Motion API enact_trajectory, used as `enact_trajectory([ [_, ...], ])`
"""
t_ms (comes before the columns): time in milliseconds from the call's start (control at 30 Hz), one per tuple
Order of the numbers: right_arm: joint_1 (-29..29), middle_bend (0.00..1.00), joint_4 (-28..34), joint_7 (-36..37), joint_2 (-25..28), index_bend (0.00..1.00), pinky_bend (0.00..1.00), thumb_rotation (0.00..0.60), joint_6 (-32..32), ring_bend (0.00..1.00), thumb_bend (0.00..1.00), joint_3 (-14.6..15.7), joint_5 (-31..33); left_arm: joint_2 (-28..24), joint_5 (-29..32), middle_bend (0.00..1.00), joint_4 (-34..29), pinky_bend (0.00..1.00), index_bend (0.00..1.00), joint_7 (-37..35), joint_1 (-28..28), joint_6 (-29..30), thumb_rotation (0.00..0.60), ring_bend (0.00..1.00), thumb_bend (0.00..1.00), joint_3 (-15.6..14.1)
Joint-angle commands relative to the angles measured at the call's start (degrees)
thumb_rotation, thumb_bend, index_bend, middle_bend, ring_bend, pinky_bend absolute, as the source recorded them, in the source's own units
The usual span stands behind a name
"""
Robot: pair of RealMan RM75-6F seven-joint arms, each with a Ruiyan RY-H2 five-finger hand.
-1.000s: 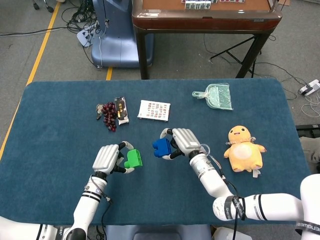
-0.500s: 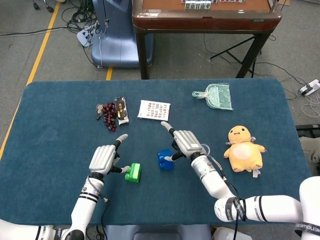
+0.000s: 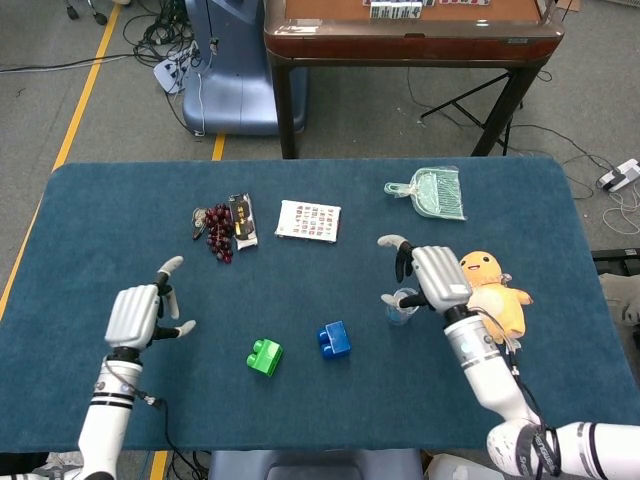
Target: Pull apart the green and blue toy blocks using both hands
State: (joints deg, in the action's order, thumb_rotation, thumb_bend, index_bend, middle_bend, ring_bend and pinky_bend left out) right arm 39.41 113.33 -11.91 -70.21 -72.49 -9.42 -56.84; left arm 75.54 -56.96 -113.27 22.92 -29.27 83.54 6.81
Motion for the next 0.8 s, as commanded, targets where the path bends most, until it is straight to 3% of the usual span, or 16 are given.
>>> enact_trajectory([
  [33,-5.47,0.40,-0.08,5.02,4.93,0.15,0.53,0.600,-3.06,0.34,0.00,3.09,-6.82,-4.02,-4.26,0.41,2.31,0.68,0.14,-3.14,3.14,1.47,0.600,0.38,0.01,-1.87],
  [133,-9.52,0.31,-2.15,8.85,7.89,0.12,0.41,0.600,-5.40,0.26,0.00,5.40,-12.50,-7.62,-8.39,0.30,5.35,0.54,0.14,-6.56,5.76,2.00,0.600,0.26,0.03,-3.80],
  [267,-13.85,0.28,-4.43,15.34,11.63,0.13,0.33,0.600,-7.13,0.22,0.00,8.36,-18.98,-12.92,-10.89,0.22,7.25,0.44,0.14,-13.46,8.60,0.02,0.600,0.19,0.03,-5.90],
  [433,-18.95,0.28,-8.50,24.28,16.27,0.15,0.30,0.600,-9.16,0.21,0.00,12.06,-25.94,-17.80,-12.81,0.20,9.32,0.41,0.15,-21.41,12.62,-0.10,0.600,0.16,0.03,-7.21],
  [600,-24.15,0.28,-14.24,31.24,16.76,0.19,0.30,0.600,-13.13,0.21,0.00,13.97,-28.99,-21.02,-17.56,0.18,11.10,0.37,0.15,-29.08,15.58,-1.79,0.600,0.14,0.03,-10.01],
  [800,-29.19,0.28,-20.50,37.54,15.93,0.22,0.30,0.600,-15.85,0.21,0.00,15.36,-30.27,-19.96,-18.41,0.17,13.22,0.35,0.16,-28.15,19.14,0.90,0.600,0.13,0.03,-10.24],
])
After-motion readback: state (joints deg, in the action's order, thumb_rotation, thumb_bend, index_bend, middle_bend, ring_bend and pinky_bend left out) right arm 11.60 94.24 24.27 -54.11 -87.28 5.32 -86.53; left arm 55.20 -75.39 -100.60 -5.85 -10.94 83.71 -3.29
